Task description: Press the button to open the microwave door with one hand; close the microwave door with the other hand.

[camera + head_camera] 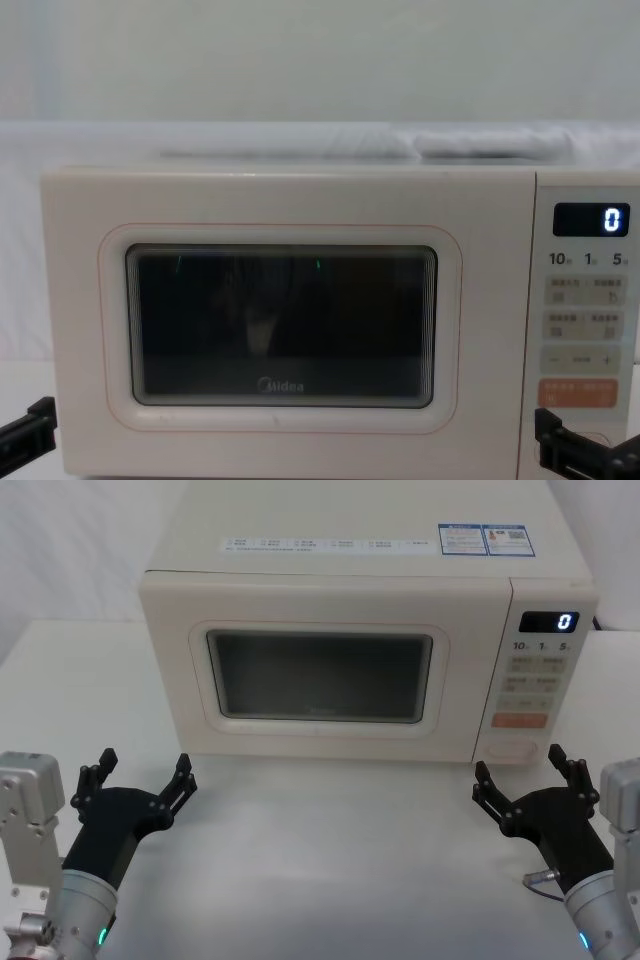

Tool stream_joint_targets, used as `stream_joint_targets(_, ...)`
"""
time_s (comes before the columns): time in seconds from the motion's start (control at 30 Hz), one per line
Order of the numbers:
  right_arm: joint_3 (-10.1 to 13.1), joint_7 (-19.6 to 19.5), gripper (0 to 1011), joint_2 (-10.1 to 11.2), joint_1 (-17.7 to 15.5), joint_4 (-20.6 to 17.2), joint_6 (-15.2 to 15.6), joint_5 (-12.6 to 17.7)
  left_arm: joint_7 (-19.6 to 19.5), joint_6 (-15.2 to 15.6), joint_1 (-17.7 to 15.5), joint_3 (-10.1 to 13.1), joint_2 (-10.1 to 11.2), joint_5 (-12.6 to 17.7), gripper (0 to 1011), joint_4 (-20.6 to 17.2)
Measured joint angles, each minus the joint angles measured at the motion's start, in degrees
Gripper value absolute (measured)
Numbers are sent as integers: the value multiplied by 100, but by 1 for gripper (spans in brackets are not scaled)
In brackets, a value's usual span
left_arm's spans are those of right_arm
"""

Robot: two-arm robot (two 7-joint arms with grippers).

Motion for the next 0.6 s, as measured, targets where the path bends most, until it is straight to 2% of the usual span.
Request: stream_joint_targets(0.6,0,0,1002,0,0,0,0,0,0,0,0,0,0,0,1001,0)
